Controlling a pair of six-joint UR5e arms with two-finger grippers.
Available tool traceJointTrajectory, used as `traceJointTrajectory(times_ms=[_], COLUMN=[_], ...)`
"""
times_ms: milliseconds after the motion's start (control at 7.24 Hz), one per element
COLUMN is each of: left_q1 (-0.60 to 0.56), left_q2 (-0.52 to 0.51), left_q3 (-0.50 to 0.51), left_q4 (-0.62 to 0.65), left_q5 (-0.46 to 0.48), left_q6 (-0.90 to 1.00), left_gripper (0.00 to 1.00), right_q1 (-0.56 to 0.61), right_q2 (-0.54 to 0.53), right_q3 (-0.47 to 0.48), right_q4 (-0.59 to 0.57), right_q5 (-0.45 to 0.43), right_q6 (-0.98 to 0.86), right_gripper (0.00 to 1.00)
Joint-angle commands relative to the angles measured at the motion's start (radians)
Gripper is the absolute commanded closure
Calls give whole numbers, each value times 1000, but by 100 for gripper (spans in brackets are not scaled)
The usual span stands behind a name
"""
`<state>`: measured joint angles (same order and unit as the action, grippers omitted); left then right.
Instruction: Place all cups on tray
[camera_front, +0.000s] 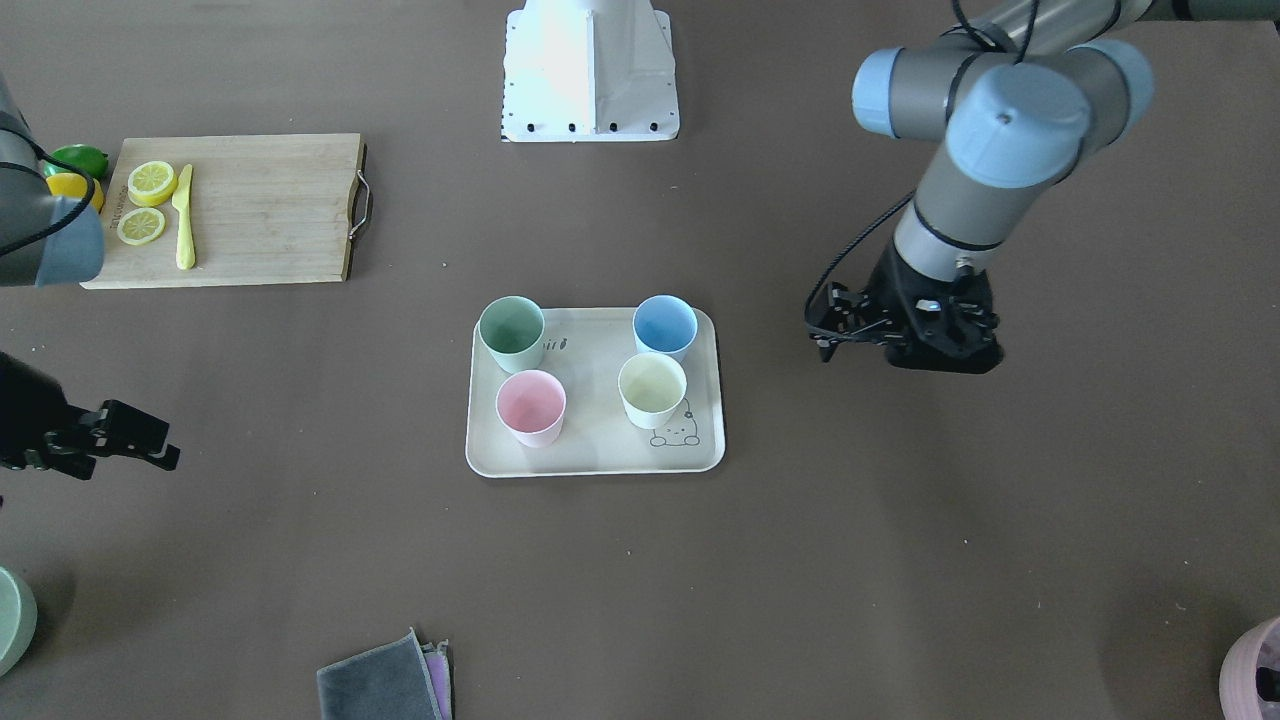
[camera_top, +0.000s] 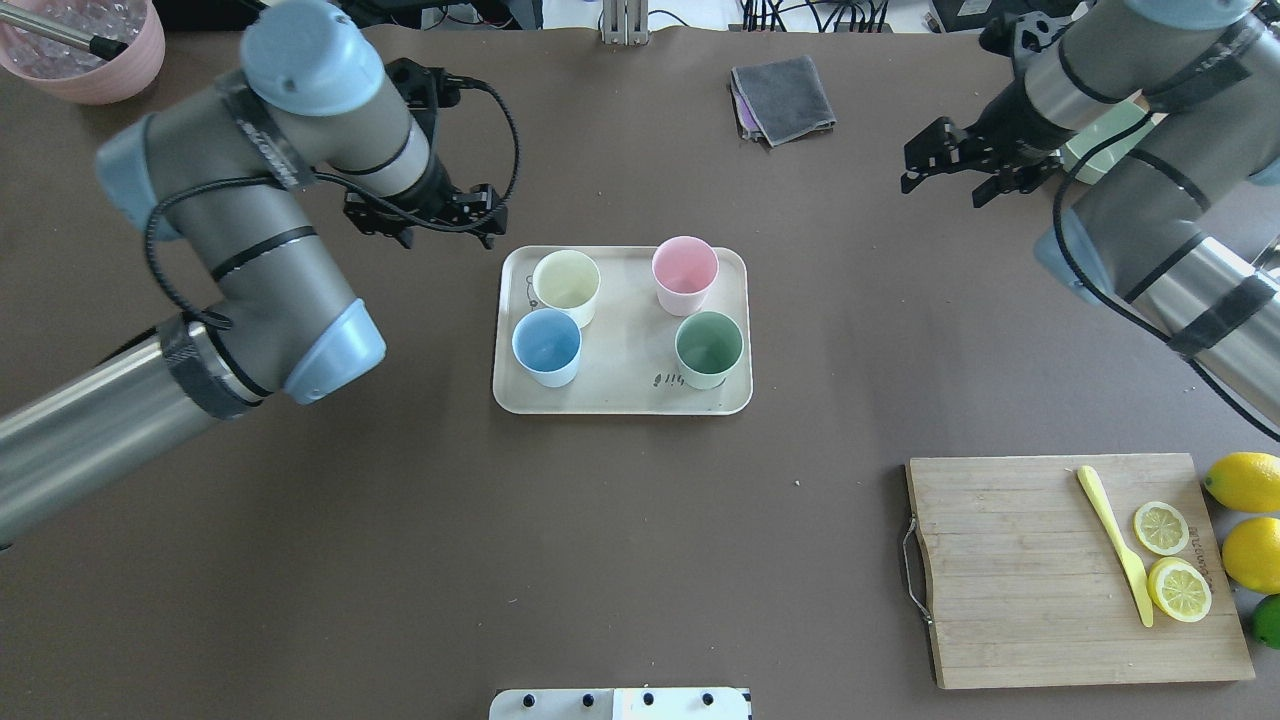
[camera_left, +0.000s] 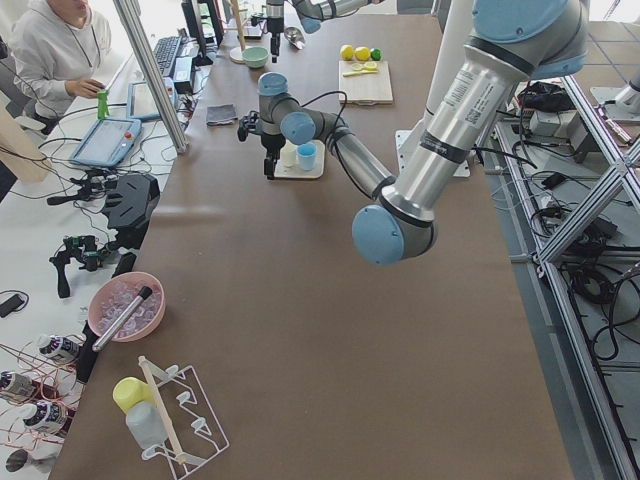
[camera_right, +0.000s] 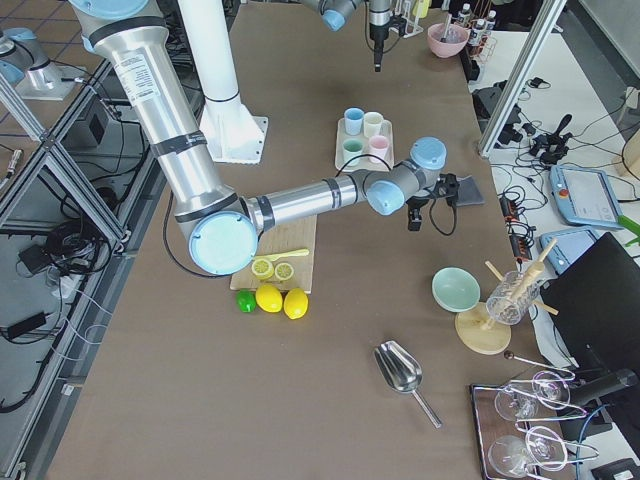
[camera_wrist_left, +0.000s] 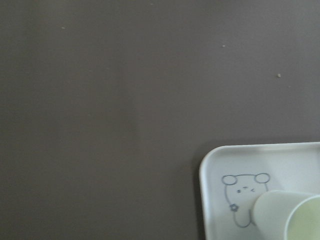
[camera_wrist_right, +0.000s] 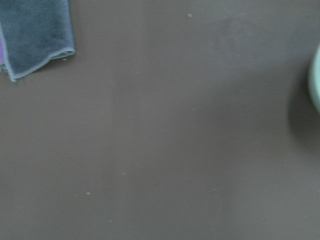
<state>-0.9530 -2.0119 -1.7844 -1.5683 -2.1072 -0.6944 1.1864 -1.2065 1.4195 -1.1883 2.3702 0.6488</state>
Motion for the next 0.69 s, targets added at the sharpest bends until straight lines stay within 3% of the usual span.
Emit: traceJointTrajectory(times_ms=[0,138,276,553], left_q1=[-222,-315,-370,-381], left_q2=[178,247,266,346], left_q3=[-27,-3,31,34], left_q4=[17,4,4,-9], left_q5=[-54,-135,-154,-149], left_q6=[380,483,577,581], left_gripper=[2,2,2,2], right_q1=[115,165,200,254], right_q2=[-95,-128,-160,-206], right_q3=[7,6,7,27], right_q4=[-101,-111,-111,-111], right_q5=[4,4,9,29], right_q6=[-278,-369,-408,-437], right_gripper=[0,0,0,0])
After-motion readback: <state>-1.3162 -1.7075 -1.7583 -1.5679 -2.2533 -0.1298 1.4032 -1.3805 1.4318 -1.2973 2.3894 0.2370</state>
